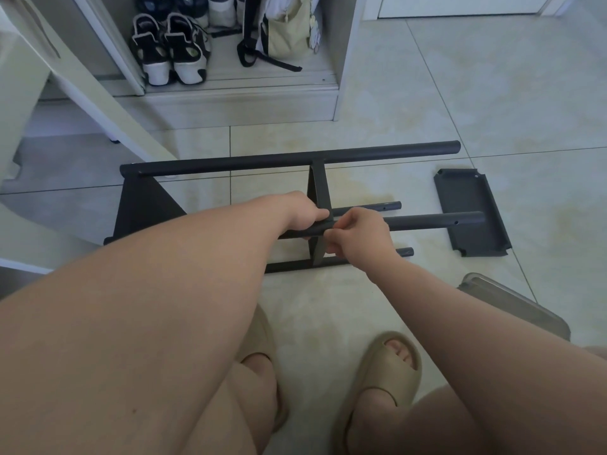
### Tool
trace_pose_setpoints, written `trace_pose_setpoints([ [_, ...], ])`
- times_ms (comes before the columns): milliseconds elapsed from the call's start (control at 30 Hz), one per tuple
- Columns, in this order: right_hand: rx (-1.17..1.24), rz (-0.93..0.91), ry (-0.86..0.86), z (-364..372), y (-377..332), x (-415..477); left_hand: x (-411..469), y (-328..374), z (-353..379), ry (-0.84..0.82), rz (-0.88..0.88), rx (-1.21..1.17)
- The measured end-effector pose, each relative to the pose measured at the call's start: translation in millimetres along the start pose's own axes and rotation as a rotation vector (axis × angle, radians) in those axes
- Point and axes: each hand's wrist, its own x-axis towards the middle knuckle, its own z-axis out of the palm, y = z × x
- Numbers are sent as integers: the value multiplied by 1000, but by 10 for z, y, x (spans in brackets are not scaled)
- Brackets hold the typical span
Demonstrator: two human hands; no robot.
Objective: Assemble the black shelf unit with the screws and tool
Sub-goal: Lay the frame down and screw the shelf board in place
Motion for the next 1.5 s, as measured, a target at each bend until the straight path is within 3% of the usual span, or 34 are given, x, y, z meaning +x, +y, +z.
trace_pose_setpoints([
  [400, -474, -154, -45, -151, -2, 134, -20, 6, 0, 38, 37, 78],
  [500, -378, -139, -30, -138, 19, 88, -6, 15, 37, 80, 22, 60],
  [700, -413, -118, 54, -76, -5, 46, -76, -16, 73, 117, 48, 3],
  [833, -489, -165, -27, -98, -21, -54, -155, -41, 103, 115, 78, 12],
  [1000, -629, -250, -149, -548, 46, -232, -226, 191, 113, 372, 29, -32],
  [1133, -820, -257, -113, -1181, 252, -327, -276, 522, 240, 516, 296, 33],
  [1333, -1025, -151, -106, -2108, 852, -435, -272, 1088, 818, 373, 656, 240],
  [1500, -1009, 21, -169, -2477, 1482, -220, -41, 1256, 1504, 86, 606, 415],
])
